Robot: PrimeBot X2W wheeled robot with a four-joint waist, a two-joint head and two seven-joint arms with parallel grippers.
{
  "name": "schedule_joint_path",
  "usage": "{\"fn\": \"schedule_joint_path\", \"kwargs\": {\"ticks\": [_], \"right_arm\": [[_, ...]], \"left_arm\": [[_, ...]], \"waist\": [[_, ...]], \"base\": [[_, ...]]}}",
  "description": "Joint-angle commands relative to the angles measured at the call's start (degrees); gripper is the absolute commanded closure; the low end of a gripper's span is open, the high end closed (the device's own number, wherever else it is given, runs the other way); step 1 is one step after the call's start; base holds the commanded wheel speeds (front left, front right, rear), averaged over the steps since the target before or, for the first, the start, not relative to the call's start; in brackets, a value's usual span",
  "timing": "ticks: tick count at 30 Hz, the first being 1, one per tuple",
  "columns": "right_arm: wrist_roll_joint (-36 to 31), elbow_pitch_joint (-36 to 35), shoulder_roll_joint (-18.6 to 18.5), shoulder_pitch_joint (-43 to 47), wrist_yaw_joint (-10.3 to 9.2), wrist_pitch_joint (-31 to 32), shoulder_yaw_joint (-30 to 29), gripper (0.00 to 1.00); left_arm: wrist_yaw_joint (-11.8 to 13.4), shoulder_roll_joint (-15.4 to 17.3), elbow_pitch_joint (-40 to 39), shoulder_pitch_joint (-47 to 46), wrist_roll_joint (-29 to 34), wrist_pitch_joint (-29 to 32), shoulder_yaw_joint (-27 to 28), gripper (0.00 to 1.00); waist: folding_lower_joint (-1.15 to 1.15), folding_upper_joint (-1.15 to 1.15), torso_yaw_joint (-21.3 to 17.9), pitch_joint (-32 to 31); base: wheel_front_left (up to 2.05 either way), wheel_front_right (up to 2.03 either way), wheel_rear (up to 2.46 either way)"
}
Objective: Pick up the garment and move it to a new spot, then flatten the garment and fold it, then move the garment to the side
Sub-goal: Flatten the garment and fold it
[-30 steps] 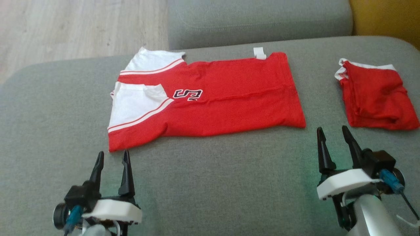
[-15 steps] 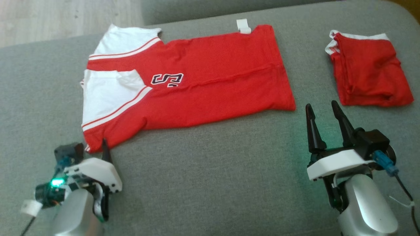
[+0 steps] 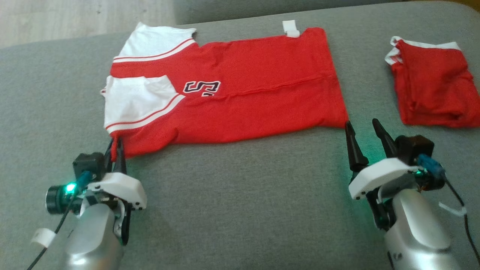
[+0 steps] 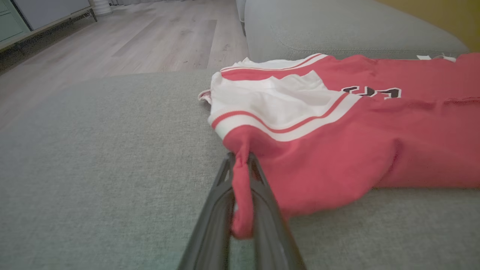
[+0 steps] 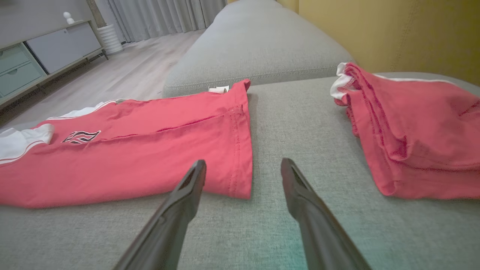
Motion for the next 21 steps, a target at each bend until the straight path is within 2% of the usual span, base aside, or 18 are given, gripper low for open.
{"fn": "schedule_joint_path", "kwargs": {"ticks": [1,9,17,18,19,20,21], "right_arm": [[-0.03,1.06,0.02,-3.5,-0.05,1.19,0.4,0.0],[6.2,16.66,0.03,-11.63,-0.05,4.23,-1.94,0.0],[14.69,29.02,0.03,-18.28,-0.05,3.13,4.94,0.0],[15.15,30.1,0.03,-18.75,-0.05,2.72,5.99,0.08],[15.3,31.01,0.03,-19.2,-0.05,2.08,7.15,0.7],[15.32,31.79,0.03,-19.59,-0.05,1.23,8.16,1.0],[15.37,32.48,0.03,-19.92,-0.05,0.28,8.98,1.0]], "left_arm": [[-0.44,1.72,-2.67,-1.92,1.13,-1.93,0.59,1.0],[-1.02,1.97,-7.21,-2.81,3.46,-4.29,-1.98,1.0],[-1.29,2.23,-7.98,-2.62,3.87,-4.67,-3.07,1.0],[-1.34,2.21,-7.78,-2.52,3.83,-4.67,-3.19,1.0],[-1.4,2.18,-7.57,-2.43,3.79,-4.68,-3.32,1.0],[-1.44,2.14,-7.37,-2.33,3.71,-4.69,-3.41,1.0],[-1.46,2.12,-7.17,-2.23,3.63,-4.7,-3.47,1.0]], "waist": [[0.0,0.0,1.18,-0.03],[0.0,0.0,4.01,0.72],[0.0,0.0,4.9,1.79],[0.0,0.0,4.91,1.82],[0.0,0.0,4.91,1.82],[0.0,0.0,4.89,1.76],[0.0,0.0,4.84,1.68]], "base": [[0.0,0.0,0.0],[0.0,0.0,0.0],[0.0,0.0,0.0],[0.0,0.0,0.0],[0.0,0.0,0.0],[0.0,0.0,0.0],[0.0,0.0,0.0]]}}
